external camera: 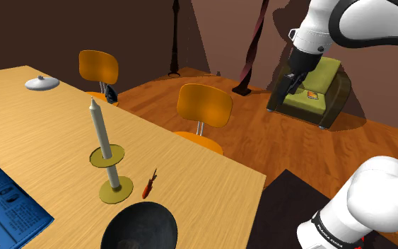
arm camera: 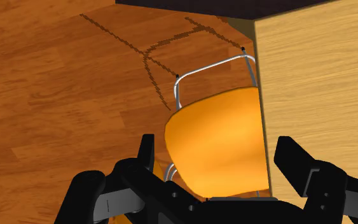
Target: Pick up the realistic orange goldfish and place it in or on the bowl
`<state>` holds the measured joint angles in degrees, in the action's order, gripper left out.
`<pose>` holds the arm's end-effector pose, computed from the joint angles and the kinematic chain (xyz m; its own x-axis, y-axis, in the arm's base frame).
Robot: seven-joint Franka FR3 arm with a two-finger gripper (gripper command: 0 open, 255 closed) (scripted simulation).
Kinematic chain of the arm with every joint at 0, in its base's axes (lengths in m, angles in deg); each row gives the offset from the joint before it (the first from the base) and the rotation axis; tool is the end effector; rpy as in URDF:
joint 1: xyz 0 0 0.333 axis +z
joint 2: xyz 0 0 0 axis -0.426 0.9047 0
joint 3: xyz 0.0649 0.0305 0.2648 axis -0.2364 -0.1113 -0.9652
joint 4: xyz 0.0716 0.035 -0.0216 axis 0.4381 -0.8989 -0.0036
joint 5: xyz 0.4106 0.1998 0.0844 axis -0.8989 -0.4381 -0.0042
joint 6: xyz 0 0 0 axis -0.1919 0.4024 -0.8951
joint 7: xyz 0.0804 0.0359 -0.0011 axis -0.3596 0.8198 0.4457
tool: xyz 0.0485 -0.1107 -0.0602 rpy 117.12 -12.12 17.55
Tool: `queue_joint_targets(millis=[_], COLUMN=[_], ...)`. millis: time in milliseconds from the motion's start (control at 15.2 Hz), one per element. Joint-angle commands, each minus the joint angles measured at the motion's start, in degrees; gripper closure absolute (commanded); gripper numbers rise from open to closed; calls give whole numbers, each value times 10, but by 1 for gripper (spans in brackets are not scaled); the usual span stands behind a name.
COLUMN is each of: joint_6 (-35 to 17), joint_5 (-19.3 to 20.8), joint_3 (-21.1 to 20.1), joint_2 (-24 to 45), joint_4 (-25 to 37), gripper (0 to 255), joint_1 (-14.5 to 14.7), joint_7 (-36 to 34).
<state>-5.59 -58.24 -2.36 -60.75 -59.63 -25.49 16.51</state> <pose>0.4157 0.0102 0.5506 0.9939 0.0795 0.0770 0.0684 -0.9881 0.1377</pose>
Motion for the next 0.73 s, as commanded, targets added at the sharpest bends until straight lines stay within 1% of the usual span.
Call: queue_joint_targets(millis=[0,330,660], joint_6=[0,-20,-47], joint_5=[0,-42,-83], joint_3=[0,-75,-155], joint_2=[0,-10,7], joint_4=[0,-35,-46], gripper=[0,0,0], joint_1=[0,9,16], joint_7=[0,-107,-216])
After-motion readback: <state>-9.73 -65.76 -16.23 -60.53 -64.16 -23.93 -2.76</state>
